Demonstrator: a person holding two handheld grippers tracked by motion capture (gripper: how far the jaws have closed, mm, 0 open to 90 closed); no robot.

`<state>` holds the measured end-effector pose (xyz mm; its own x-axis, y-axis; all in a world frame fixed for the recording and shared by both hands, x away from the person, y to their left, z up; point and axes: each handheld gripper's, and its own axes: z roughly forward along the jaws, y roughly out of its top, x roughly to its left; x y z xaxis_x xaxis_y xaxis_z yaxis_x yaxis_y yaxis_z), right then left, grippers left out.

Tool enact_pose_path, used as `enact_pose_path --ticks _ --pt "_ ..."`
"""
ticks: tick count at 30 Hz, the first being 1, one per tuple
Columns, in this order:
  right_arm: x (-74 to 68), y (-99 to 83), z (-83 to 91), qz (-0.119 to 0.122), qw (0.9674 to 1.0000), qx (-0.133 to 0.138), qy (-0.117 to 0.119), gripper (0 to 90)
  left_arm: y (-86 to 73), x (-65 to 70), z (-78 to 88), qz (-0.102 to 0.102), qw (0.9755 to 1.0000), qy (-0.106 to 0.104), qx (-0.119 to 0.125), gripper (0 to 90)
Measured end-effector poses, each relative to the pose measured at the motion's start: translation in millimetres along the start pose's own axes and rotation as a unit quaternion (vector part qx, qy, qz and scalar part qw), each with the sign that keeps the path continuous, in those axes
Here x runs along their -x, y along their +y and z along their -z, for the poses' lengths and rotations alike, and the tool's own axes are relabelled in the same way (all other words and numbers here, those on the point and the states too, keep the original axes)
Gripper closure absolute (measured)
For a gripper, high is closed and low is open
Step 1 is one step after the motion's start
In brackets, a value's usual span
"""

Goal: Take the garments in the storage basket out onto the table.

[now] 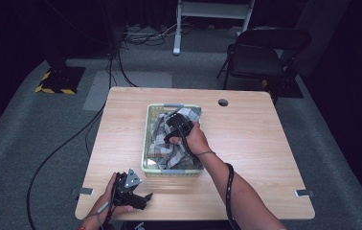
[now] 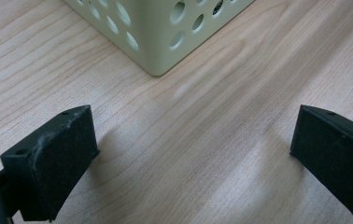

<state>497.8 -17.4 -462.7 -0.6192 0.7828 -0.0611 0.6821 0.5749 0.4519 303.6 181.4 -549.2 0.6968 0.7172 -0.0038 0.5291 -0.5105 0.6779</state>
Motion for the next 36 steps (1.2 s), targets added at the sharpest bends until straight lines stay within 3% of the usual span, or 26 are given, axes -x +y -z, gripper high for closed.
enact_pose_path --ticks 5,12,22,36 --pt "6.2 -2.1 -0.3 -0.002 0.9999 0.003 0.012 46.7 0.0 0.0 0.0 0.0 1.0 0.0 0.0 0.2" --pt "10.0 -5.0 1.7 0.005 0.9998 0.006 0.017 61.5 -0.1 0.0 0.0 0.0 1.0 0.0 0.001 0.1" --pt "17.1 -6.4 12.1 0.0 0.9987 0.026 0.044 65.4 -0.1 0.1 0.0 0.0 1.0 -0.001 0.001 0.2" --pt "15.5 -5.8 18.4 0.005 0.9983 0.037 0.046 65.6 -0.2 0.1 0.0 0.0 1.0 -0.001 0.001 0.1"
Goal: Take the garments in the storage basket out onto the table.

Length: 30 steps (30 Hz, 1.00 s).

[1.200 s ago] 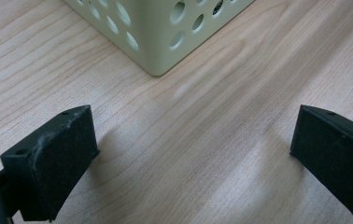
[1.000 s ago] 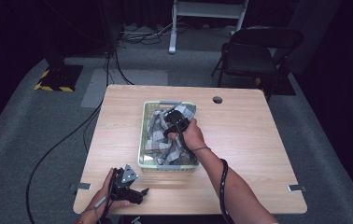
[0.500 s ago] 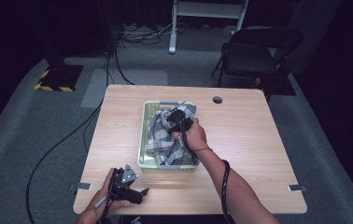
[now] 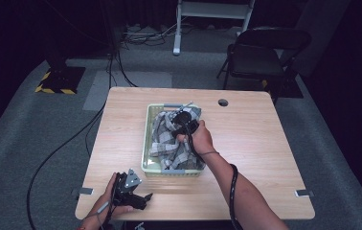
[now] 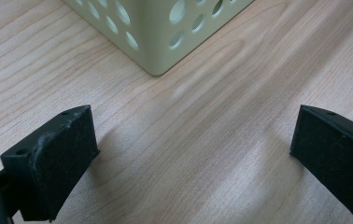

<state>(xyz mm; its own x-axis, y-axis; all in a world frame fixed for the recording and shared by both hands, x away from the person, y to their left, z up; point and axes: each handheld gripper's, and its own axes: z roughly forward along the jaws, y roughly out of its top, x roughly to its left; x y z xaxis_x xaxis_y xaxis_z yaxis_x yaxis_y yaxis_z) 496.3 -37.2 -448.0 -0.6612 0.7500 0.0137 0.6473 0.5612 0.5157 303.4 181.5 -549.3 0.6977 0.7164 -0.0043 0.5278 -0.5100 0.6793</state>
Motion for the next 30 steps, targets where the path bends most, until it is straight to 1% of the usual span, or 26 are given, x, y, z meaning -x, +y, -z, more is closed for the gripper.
enact_pose_path --ticks 2,4,8,10,14,19,30 --pt "-0.2 0.2 0.9 0.004 1.0 0.001 0.001 65.7 0.0 0.1 0.1 0.001 1.0 0.0 0.0 0.2" --pt "-0.5 0.2 1.7 0.003 1.0 0.003 0.002 65.7 0.0 0.0 0.1 0.0 1.0 0.0 0.0 0.2" --pt "-0.3 0.9 8.7 -0.001 0.9999 0.013 0.01 65.8 0.0 0.1 0.1 0.0 1.0 0.0 0.0 0.2" --pt "-0.4 1.5 12.3 -0.005 0.9998 0.018 0.008 65.8 0.0 0.1 0.0 0.0 1.0 0.001 0.0 0.2" --pt "-1.1 2.8 19.0 -0.004 0.9996 0.025 0.016 65.8 0.0 0.0 0.0 0.0 1.0 0.0 0.0 0.1" --pt "-0.4 3.7 25.0 -0.006 0.9993 0.03 0.019 65.9 0.0 0.0 0.0 0.0 1.0 0.0 0.0 0.2" --pt "0.0 5.9 38.9 -0.003 0.9988 0.045 0.021 65.8 0.0 0.0 0.1 0.0 1.0 0.001 -0.001 0.2"
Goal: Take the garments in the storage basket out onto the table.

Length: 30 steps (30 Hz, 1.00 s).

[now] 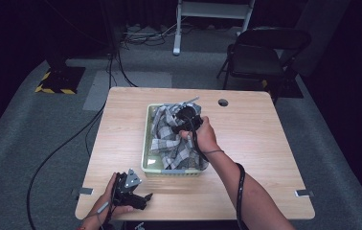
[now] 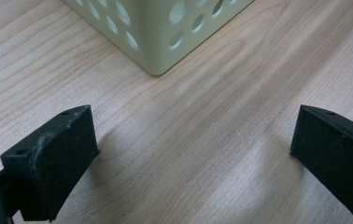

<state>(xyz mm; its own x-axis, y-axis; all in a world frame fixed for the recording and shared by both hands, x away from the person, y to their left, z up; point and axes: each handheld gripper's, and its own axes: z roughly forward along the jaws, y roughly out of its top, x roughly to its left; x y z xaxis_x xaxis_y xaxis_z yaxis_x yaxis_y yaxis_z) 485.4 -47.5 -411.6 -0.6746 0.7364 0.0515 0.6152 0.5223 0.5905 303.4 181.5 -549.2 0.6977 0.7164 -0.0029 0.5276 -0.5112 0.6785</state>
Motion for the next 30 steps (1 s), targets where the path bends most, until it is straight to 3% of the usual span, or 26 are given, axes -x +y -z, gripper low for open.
enact_pose_path --ticks 16,30 --pt "-4.2 8.5 25.4 0.005 0.9996 0.027 0.008 65.8 0.0 0.0 0.0 0.0 1.0 0.0 0.0 0.2" --pt "11.4 8.3 53.5 0.001 0.999 0.045 0.008 65.6 0.2 0.0 -0.1 0.001 1.0 0.0 -0.001 0.0"
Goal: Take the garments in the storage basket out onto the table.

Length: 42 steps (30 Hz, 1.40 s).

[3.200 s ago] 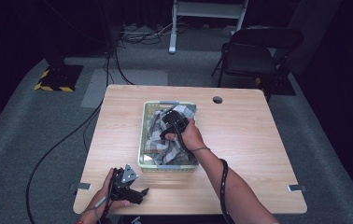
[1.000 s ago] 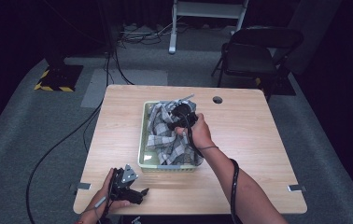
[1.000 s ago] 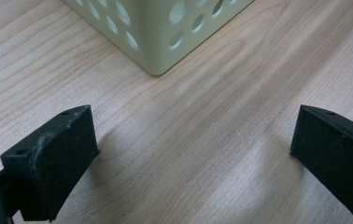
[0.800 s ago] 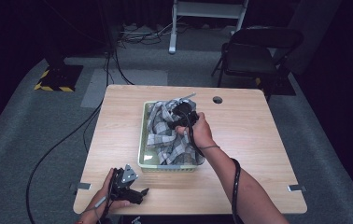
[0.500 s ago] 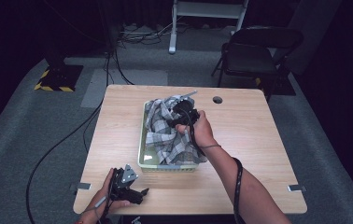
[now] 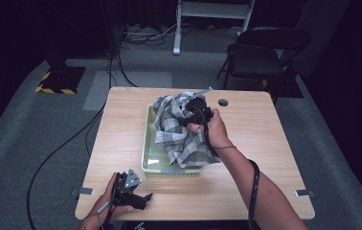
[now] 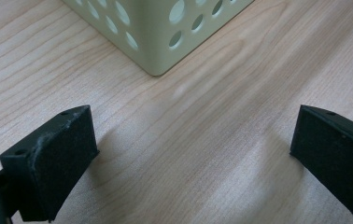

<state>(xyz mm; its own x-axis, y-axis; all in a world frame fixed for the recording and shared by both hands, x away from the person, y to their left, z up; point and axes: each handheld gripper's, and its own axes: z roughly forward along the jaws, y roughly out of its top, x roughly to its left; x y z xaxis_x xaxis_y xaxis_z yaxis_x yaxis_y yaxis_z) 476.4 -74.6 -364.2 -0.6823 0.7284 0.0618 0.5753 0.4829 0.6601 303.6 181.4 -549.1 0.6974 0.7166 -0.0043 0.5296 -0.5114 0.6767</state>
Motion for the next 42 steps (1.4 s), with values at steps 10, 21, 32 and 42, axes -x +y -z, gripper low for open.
enact_pose_path --ticks 10,21,32,42 --pt "12.8 -4.0 17.2 0.001 1.0 0.007 0.005 65.5 0.0 0.0 0.0 0.0 1.0 0.0 0.0 0.0" --pt "32.7 -13.2 36.6 -0.009 0.9998 0.017 0.002 65.4 0.0 0.0 -0.1 0.0 1.0 0.0 0.0 0.0" --pt "62.8 -28.8 54.5 -0.031 0.999 0.03 -0.009 65.4 0.0 0.0 -0.1 0.0 1.0 0.0 0.0 0.0" --pt "86.4 -45.4 62.6 -0.055 0.9978 0.03 -0.019 65.2 0.0 -0.1 -0.1 0.0 1.0 -0.001 0.0 0.0"
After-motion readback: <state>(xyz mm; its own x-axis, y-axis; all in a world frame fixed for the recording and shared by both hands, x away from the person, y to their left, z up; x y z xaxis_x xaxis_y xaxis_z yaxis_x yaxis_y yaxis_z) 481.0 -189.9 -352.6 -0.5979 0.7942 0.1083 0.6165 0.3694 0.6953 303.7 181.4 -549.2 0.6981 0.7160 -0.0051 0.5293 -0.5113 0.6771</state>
